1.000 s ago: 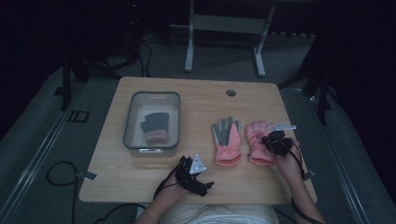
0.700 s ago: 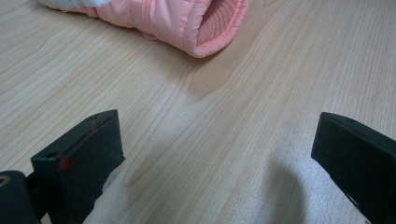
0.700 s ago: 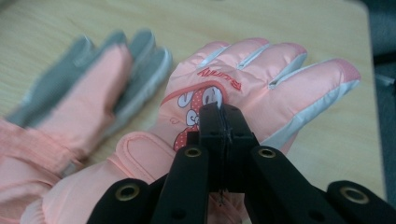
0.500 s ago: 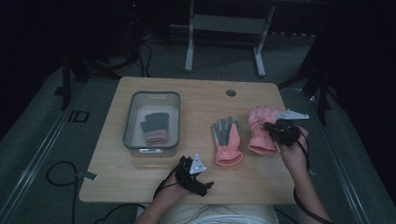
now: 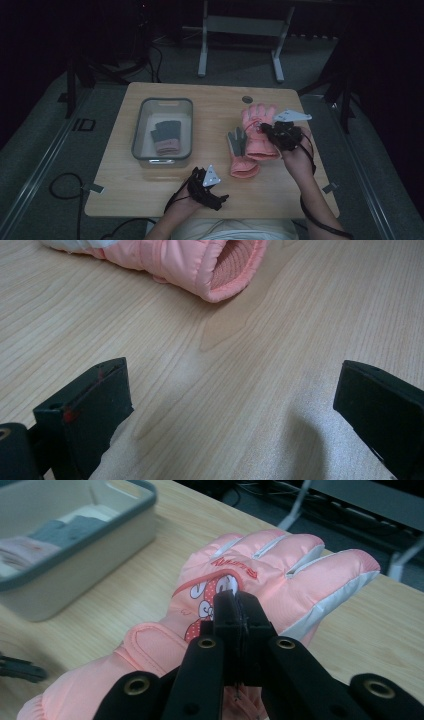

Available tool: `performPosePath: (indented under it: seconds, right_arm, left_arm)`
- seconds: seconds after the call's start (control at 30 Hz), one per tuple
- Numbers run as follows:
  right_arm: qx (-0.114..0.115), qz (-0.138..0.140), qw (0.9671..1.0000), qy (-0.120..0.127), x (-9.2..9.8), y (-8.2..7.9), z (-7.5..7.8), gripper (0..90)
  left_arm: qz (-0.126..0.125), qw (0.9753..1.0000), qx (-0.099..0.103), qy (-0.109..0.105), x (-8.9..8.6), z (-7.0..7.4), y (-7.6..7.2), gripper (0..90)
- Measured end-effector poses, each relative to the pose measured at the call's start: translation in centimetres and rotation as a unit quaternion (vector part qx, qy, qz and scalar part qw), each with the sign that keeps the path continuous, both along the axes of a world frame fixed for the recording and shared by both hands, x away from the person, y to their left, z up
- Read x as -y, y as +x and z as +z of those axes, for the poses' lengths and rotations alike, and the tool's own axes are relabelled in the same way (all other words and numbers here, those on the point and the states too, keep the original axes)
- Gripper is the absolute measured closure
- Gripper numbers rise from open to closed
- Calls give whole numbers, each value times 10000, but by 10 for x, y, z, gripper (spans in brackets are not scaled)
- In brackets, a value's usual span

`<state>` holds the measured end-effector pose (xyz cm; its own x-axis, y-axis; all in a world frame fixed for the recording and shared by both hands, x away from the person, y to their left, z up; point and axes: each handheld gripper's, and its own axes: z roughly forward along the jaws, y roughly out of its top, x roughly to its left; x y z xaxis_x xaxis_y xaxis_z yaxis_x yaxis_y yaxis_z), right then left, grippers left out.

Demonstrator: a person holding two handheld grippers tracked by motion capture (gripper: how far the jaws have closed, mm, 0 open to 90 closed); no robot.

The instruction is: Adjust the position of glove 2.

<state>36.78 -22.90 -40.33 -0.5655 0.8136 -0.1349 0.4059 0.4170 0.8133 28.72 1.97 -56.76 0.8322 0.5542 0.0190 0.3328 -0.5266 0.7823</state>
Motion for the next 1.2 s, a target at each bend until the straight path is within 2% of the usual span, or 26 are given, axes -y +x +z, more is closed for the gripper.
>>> performPosePath:
  seconds: [0.3, 0.57, 0.9, 1.2]
  right_arm:
    - [-233, 124, 9990, 353, -21, -5, -16, 888]
    - [-372, 26, 9989, 267, -28, -1, -38, 888]
    - [-697, -108, 9975, 68, -26, 8, -68, 887]
    - [-849, -138, 9962, 115, -24, 14, -87, 874]
  left_arm:
    - [-6, 10000, -3, -7, 0, 0, 0, 15]
    - [-6, 10000, -8, -15, 0, 0, 0, 15]
    - [6, 10000, -28, -10, 0, 0, 0, 15]
    - [-13, 10000, -26, 13, 0, 0, 0, 15]
